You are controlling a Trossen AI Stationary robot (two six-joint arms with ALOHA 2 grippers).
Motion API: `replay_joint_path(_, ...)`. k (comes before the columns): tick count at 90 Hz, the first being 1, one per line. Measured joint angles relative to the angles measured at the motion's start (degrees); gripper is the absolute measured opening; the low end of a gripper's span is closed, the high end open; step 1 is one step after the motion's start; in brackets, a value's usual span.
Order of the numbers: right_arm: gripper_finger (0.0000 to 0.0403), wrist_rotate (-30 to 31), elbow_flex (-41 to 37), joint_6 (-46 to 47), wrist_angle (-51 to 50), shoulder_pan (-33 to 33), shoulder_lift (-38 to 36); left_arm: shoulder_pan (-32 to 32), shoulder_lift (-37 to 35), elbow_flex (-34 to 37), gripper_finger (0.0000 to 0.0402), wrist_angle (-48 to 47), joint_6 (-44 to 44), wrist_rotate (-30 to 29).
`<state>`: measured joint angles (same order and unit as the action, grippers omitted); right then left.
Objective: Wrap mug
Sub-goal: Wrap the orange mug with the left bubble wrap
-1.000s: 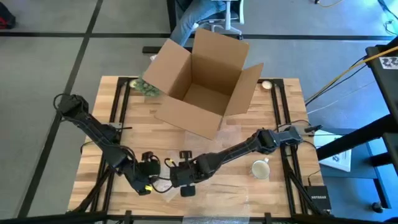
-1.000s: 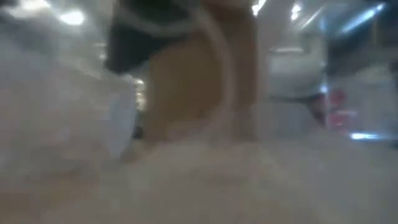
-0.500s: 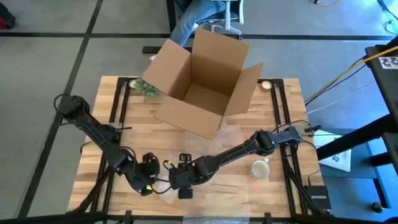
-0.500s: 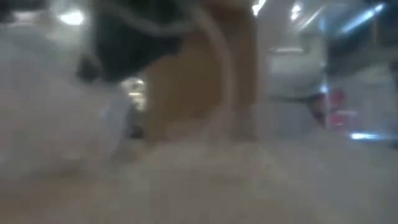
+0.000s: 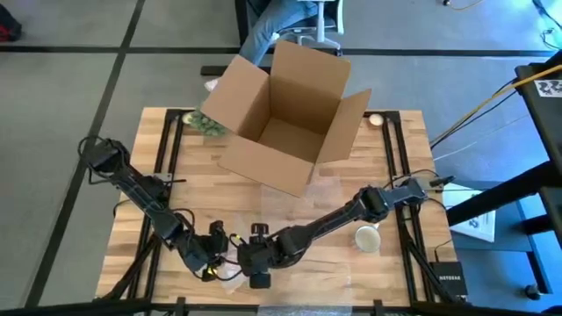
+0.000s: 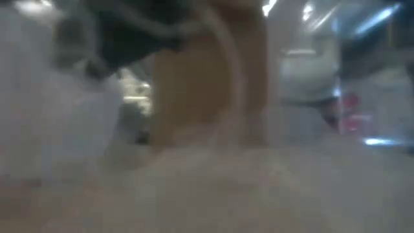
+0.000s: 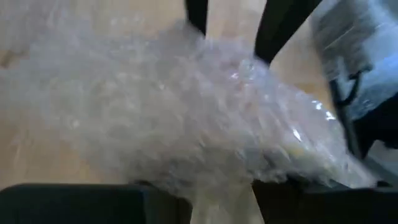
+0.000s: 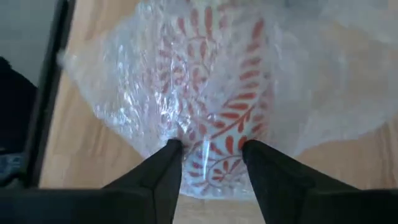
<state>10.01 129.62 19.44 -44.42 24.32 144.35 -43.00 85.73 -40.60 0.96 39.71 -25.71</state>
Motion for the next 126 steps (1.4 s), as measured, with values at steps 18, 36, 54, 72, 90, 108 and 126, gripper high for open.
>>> replay_joint_path(18,0.0159,-1.4,-0.5,-0.6,8.0,-0.2,3.3,0.8,-0.2,-3.8,0.0120,-1.1,-1.1,0.0)
replay_joint_path(36,0.0159,2.2,-0.3,-0.5,8.4,-0.6,3.4,1.3,-0.4,-4.7,0.0120,-7.3,2.2,3.6)
replay_joint_path(54,0.0159,3.0,0.8,-1.7,1.3,-0.9,0.4,1.3,-0.3,-4.7,0.0120,-9.7,3.2,4.7)
replay_joint_path(72,0.0159,0.1,4.1,-1.9,-8.1,-0.4,-2.7,0.4,-0.3,-4.6,0.0120,-10.2,3.3,4.5)
replay_joint_path(90,0.0159,-0.2,4.8,-1.7,-7.3,-0.4,-4.5,0.3,-0.2,-4.5,0.0120,-10.5,3.4,4.0)
replay_joint_path(108,0.0159,2.6,4.7,-3.0,-1.8,-0.3,-4.6,0.1,-0.2,-4.5,0.0120,-10.5,0.4,3.8)
replay_joint_path(126,0.0159,4.9,4.7,-4.8,1.8,-0.7,-4.6,0.9,-0.1,-4.4,0.0120,-11.0,-7.9,-0.4)
